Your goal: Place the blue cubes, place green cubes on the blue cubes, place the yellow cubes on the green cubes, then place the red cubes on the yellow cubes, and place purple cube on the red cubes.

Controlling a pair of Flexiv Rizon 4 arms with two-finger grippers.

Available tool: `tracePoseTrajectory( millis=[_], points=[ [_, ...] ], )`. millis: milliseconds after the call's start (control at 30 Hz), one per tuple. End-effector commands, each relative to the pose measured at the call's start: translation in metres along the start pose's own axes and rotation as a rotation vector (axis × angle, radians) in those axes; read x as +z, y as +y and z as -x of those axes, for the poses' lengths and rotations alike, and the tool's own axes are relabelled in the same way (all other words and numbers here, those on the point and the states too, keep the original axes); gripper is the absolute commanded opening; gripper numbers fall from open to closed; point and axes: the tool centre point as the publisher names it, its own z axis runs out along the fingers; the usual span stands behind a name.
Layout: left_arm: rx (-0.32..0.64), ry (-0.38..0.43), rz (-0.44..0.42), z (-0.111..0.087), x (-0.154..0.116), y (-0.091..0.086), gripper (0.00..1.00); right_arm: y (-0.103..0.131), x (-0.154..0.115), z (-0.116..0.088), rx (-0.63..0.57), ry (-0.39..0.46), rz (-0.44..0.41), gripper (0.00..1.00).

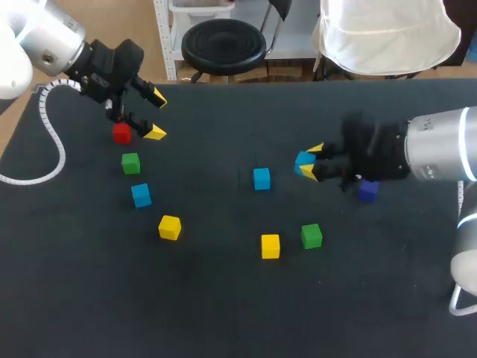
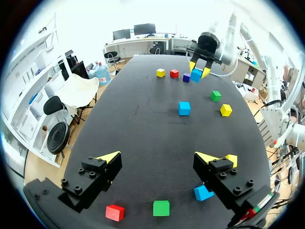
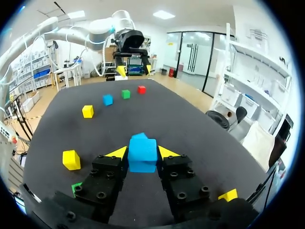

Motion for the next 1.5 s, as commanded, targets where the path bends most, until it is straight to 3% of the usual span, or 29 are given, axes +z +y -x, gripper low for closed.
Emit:
tracePoseTrajectory(
  millis=[33, 100, 733, 1100, 1500],
  points=[
    [0.0, 0.0, 0.003, 0.0, 0.0, -0.001, 1.0, 0.0, 0.007, 0.003, -0.043, 0.076, 0.66, 0.0],
    [0.0, 0.0, 0.003, 0.0, 0.0, -0.001, 1.0, 0.004, 0.007, 0.006, -0.08, 0.144, 0.608, 0.0],
    [0.0, 0.0, 0.003, 0.0, 0.0, -0.001, 1.0, 0.004, 0.007, 0.006, -0.08, 0.144, 0.608, 0.0],
    [0.0, 0.0, 0.003, 0.0, 0.0, -0.001, 1.0, -0.012, -0.018, 0.022, -0.082, 0.121, 0.68, 0.0],
    [0.0, 0.0, 0.003, 0.0, 0.0, -0.001, 1.0, -0.034, -0.031, 0.03, -0.029, 0.029, 0.82, 0.0]
  ],
)
